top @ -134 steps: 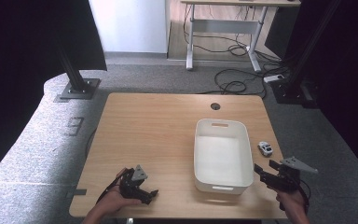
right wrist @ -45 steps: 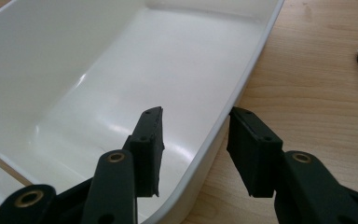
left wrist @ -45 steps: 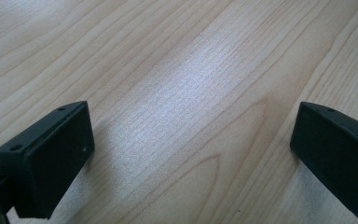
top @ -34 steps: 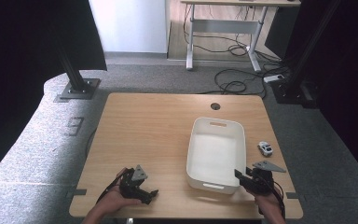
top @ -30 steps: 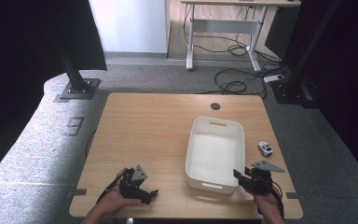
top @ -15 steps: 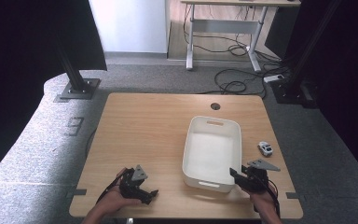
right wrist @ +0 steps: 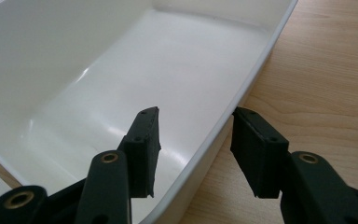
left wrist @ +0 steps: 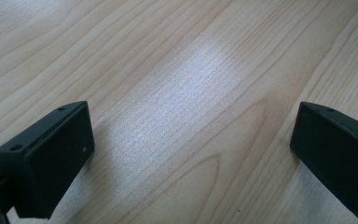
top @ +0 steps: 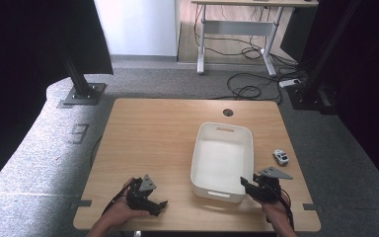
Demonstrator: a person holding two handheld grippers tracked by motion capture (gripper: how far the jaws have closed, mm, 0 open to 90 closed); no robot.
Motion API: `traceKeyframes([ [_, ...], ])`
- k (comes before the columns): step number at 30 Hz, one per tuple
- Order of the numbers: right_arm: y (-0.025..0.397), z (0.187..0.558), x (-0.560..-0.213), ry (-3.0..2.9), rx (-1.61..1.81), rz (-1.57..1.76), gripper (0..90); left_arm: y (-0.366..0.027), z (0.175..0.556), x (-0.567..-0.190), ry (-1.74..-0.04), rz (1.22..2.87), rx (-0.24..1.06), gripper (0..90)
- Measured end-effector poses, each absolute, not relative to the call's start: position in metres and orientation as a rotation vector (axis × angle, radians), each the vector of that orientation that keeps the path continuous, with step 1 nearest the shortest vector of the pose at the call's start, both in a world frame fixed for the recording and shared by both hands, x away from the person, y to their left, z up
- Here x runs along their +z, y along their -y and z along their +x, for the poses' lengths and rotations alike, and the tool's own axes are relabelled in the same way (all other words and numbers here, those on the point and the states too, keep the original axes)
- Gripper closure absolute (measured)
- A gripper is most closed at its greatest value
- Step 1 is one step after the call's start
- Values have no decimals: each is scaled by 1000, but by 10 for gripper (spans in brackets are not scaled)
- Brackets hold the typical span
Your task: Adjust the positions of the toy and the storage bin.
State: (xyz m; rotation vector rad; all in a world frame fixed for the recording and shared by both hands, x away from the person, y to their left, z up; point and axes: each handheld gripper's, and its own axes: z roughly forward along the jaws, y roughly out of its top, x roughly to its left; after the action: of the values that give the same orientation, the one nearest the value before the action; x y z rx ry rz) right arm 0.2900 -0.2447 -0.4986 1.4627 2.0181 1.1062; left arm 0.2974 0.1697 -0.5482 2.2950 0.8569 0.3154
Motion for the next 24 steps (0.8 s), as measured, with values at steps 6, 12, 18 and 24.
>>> traceKeyframes([
  [6, 241, 292, -498, -2035, 1109, 1449, 506, -170, 297, -548, -856, 2295, 315, 0],
  [12, 240, 294, -499, -2048, 1114, 1433, 490, -170, 297, -548, -856, 2295, 315, 0],
  [18, 235, 294, -499, -2050, 1095, 1423, 481, -170, 297, -548, -859, 2295, 316, 0],
  [24, 228, 296, -499, -2059, 1098, 1418, 475, -170, 297, -548, -859, 2294, 316, 0],
])
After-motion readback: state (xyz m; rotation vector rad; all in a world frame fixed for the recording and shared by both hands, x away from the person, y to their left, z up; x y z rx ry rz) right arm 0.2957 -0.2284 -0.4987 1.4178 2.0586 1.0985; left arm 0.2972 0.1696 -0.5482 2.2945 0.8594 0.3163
